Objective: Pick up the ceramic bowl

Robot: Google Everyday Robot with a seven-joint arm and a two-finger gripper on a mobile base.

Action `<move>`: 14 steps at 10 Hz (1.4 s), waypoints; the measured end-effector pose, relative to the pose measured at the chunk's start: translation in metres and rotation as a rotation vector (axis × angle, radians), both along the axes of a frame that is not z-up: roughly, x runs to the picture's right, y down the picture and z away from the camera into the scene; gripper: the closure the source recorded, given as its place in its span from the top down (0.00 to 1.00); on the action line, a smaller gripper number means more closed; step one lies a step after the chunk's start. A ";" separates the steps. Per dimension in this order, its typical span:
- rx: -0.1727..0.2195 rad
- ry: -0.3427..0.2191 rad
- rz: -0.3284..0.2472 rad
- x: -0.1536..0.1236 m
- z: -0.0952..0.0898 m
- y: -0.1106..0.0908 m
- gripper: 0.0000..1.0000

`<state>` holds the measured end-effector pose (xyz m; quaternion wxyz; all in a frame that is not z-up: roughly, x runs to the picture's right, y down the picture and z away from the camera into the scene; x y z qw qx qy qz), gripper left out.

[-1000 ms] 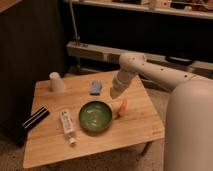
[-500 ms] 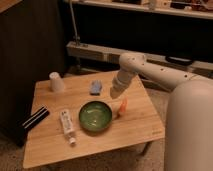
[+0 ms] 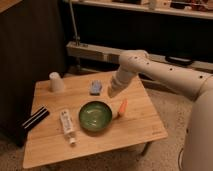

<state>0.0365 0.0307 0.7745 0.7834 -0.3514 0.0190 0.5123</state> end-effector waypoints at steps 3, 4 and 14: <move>-0.042 0.027 -0.009 0.005 0.009 0.007 0.63; -0.043 0.024 -0.010 0.003 0.009 0.008 0.63; -0.059 -0.020 -0.004 0.004 0.034 0.065 0.62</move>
